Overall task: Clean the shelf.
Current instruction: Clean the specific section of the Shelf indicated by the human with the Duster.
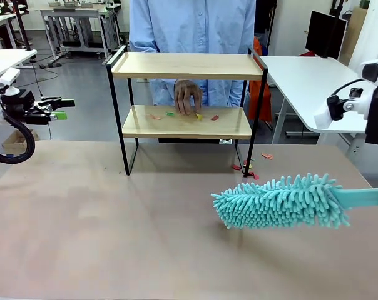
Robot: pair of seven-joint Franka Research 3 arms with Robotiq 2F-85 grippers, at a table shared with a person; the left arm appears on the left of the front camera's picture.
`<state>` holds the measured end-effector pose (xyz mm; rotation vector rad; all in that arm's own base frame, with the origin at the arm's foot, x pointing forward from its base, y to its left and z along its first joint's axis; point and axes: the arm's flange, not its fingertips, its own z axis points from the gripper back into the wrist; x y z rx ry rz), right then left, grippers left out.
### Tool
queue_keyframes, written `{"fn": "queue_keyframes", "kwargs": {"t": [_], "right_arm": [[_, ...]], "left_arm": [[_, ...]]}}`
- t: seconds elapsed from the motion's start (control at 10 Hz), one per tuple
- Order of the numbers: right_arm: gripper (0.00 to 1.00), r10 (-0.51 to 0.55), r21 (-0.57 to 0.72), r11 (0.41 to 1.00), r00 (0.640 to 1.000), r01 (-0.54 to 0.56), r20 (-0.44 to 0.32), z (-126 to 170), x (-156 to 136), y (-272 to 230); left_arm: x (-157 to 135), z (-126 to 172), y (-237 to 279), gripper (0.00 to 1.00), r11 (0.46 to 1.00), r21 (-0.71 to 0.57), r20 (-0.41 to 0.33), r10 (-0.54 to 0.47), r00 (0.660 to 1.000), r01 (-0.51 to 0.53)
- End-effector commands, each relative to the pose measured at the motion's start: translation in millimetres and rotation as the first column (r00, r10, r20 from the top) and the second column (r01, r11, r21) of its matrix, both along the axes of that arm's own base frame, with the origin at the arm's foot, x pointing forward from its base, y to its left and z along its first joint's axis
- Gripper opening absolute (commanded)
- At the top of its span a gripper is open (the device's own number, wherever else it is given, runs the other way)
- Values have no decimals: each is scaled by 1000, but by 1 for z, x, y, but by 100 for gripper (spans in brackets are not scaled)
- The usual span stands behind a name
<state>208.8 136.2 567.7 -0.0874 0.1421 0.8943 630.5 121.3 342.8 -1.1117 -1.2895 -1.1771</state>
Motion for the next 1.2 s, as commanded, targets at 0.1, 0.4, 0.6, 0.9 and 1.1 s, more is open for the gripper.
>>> {"fn": "queue_keyframes", "kwargs": {"t": [0.1, 0.4, 0.6, 0.9, 1.1], "right_arm": [[13, -132, 172, 976, 991, 130, 1, 40, 2, 43], [13, -375, 250, 899, 927, 359, 15, 55, 22, 132], [13, -494, 314, 829, 869, 462, 26, 42, 42, 187], [13, -340, 400, 858, 940, 321, -25, 32, 43, 188], [13, -472, 345, 829, 881, 440, 10, 28, 50, 203]], "left_arm": [[-1, 3, 0, 100, 1000, 4, 4, 3, 1000, -3], [-1, 3, 0, 100, 1000, 4, 4, 3, 1000, -3], [-1, 3, 0, 100, 1000, 4, 4, 3, 1000, -3], [-1, 3, 0, 100, 1000, 4, 4, 3, 1000, -3], [-1, 3, 0, 100, 1000, 4, 4, 3, 1000, -3]]}}
